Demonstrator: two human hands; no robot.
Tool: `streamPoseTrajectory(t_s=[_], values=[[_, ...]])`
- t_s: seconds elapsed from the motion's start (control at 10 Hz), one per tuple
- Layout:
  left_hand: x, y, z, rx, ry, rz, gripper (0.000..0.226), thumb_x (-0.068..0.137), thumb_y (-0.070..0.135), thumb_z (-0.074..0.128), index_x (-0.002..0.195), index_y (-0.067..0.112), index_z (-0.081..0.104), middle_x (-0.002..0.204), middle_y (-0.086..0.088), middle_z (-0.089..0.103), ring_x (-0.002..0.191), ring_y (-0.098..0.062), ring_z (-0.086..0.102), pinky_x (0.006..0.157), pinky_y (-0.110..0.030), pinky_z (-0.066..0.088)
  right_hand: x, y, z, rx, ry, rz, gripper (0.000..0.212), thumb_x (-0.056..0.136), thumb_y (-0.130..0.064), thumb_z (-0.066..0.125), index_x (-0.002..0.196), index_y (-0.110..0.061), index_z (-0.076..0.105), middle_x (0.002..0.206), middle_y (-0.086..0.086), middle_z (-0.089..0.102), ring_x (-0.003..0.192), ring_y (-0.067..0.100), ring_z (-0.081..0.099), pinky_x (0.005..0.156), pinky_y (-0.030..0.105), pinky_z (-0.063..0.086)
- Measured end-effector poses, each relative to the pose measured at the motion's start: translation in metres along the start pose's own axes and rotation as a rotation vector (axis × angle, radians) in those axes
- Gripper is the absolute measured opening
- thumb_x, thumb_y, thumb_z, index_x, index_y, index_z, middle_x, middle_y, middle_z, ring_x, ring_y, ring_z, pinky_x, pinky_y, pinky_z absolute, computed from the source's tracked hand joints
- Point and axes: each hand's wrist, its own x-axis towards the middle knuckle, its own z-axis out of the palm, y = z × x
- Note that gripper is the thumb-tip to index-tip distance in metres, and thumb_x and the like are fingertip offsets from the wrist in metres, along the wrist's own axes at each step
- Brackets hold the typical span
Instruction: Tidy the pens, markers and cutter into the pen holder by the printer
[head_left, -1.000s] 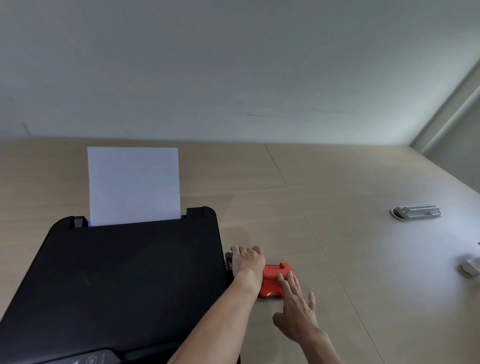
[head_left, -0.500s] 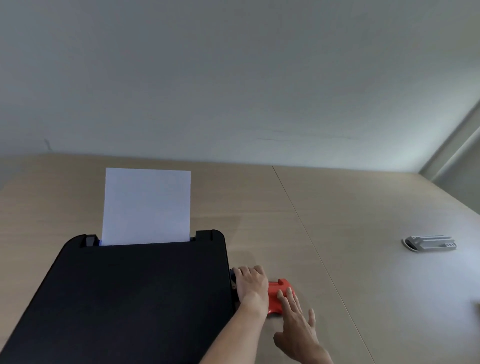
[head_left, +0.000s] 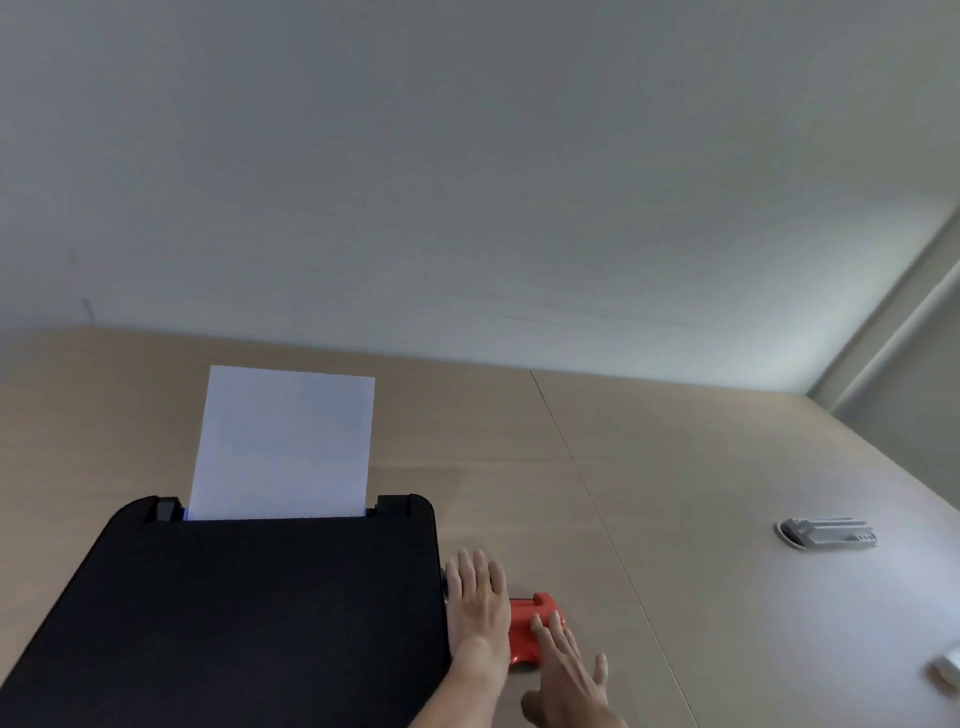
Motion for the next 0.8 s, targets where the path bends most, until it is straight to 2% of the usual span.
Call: streamPoseTrajectory(t_s=[0.1,0.2,0.3,0.4,0.5,0.6,0.7,0.8], values=[[-0.025,0.011,0.005,-0.148,0.088,0.012,0.079,0.091,0.008,0.061,0.152,-0.002,0.012,0.159,-0.031,0.009,0.148,-0.045,0.005,0.120,-0.053,0.008,-0.012,0.004,0.011,0.029,0.103,-0.022,0.101,0.071,-0.024,0.054,0.150,-0.032,-0.009,0.153,-0.017,-0.017,0.148,0.011,-0.003,0.117,0.052,0.002],[-0.050,0.025,0.014,-0.315,0.155,0.069,0.095,0.044,0.020,0.095,0.123,-0.004,0.049,0.123,-0.026,0.065,0.122,-0.035,0.059,0.095,-0.040,0.054,-0.031,0.015,0.045,0.048,0.264,0.031,0.091,0.076,-0.033,0.057,0.151,-0.033,0.005,0.158,-0.009,0.002,0.145,0.007,0.018,0.116,0.042,0.016],[-0.081,0.031,0.025,-0.486,0.204,0.154,0.096,0.024,0.019,0.094,0.109,0.009,0.050,0.103,-0.011,0.074,0.093,-0.024,0.074,0.077,-0.030,0.060,-0.041,0.050,0.084,0.111,0.304,0.099,0.082,0.032,-0.034,0.067,0.112,-0.020,0.057,0.112,0.018,0.070,0.091,0.024,0.072,0.079,0.036,0.047],[-0.117,0.037,0.026,-0.574,0.160,0.218,0.059,0.068,-0.003,0.069,0.124,0.010,0.053,0.125,-0.009,0.060,0.116,-0.027,0.058,0.101,-0.034,0.048,-0.077,0.073,0.094,0.195,0.300,0.241,0.050,0.031,-0.013,0.077,0.081,-0.012,0.071,0.086,0.017,0.068,0.079,0.035,0.064,0.068,0.037,0.047],[-0.146,0.042,0.028,-0.615,0.125,0.244,0.055,0.084,-0.011,0.048,0.136,0.007,0.047,0.135,-0.011,0.050,0.126,-0.028,0.045,0.109,-0.035,0.037,-0.120,0.089,0.104,0.217,0.397,0.361,0.036,0.046,0.002,0.079,0.080,-0.004,0.070,0.085,0.023,0.062,0.085,0.041,0.058,0.073,0.042,0.042],[-0.174,0.046,0.047,-0.631,0.114,0.216,0.057,0.087,-0.012,0.042,0.141,0.007,0.042,0.141,-0.011,0.045,0.131,-0.028,0.040,0.112,-0.033,0.031,-0.154,0.111,0.125,0.263,0.436,0.419,0.027,0.047,0.006,0.078,0.071,-0.001,0.066,0.072,0.024,0.059,0.074,0.041,0.058,0.067,0.041,0.044],[-0.204,0.040,0.068,-0.628,0.120,0.184,0.059,0.087,-0.013,0.040,0.142,0.009,0.042,0.142,-0.009,0.045,0.133,-0.025,0.039,0.113,-0.029,0.029,-0.182,0.125,0.146,0.372,0.589,0.338,0.013,0.053,-0.016,0.060,0.055,-0.003,0.059,0.052,0.013,0.043,0.051,0.031,0.050,0.056,0.035,0.040],[-0.231,0.032,0.102,-0.643,0.093,0.171,0.061,0.085,-0.015,0.037,0.141,0.008,0.043,0.146,-0.008,0.042,0.137,-0.024,0.037,0.116,-0.026,0.023,-0.196,0.130,0.161,0.458,0.683,0.127,0.015,0.054,-0.030,0.037,0.049,-0.017,0.043,0.044,0.013,0.038,0.042,0.023,0.039,0.051,0.030,0.033]])
